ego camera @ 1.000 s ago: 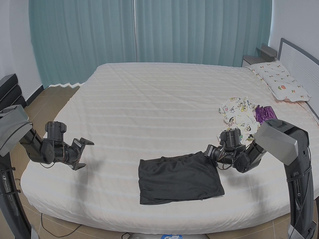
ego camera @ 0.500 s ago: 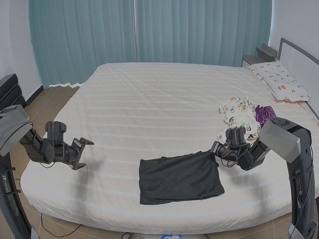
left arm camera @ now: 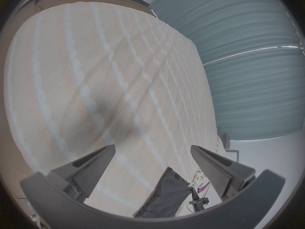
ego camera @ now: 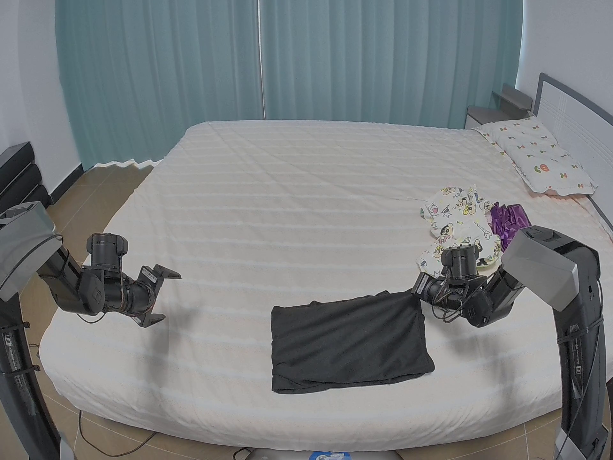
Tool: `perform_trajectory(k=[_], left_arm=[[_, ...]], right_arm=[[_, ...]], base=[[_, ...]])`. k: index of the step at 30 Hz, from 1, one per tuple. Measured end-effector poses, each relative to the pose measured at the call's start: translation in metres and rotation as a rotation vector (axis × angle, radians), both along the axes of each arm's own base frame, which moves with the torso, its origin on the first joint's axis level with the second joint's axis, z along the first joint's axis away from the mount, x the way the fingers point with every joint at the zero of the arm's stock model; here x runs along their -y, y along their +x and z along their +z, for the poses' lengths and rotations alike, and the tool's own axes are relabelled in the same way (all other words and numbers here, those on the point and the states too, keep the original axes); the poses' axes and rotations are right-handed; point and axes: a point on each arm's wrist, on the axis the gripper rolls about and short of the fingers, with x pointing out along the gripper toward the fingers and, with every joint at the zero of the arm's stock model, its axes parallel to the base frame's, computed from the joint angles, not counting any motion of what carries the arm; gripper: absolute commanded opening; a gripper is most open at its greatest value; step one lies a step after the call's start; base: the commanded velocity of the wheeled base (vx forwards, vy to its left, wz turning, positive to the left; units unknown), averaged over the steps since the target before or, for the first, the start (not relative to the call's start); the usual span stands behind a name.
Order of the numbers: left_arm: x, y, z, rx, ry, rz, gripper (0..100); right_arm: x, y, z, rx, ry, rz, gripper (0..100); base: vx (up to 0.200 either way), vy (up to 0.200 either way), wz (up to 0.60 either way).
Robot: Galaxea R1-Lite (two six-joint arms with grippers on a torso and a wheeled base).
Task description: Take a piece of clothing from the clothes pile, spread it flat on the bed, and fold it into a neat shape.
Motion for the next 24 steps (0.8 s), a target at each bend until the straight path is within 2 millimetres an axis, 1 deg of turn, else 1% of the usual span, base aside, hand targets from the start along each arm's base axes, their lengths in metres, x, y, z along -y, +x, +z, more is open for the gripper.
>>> perform_trajectory(k=[6, 9, 13, 20, 24], left_arm=[[0.0, 0.0, 0.0, 0.0, 0.0, 0.0, 100], [0.0, 0.0, 0.0, 0.0, 0.0, 0.0, 100], [0.0, 0.0, 0.0, 0.0, 0.0, 0.0, 100], [0.0, 0.0, 0.0, 0.001, 0.0, 0.001, 100], [0.0, 0.0, 0.0, 0.001, 0.0, 0.001, 100]], right_arm=[[-0.002, -0.004, 0.0, 0.019, 0.004, 0.011, 100], [0.0, -0.014, 0.001, 0.018, 0.005, 0.024, 100], [0.004, -0.036, 0.003, -0.01, 0.006, 0.061, 100], [0.012, -0.089, 0.002, -0.071, -0.007, 0.142, 100], [0.014, -0.113, 0.002, -0.07, -0.013, 0.194, 100]], base=[[0.0, 0.0, 0.0], [0.0, 0.0, 0.0], [0.0, 0.0, 0.0], [0.0, 0.0, 0.0], [0.0, 0.0, 0.0]])
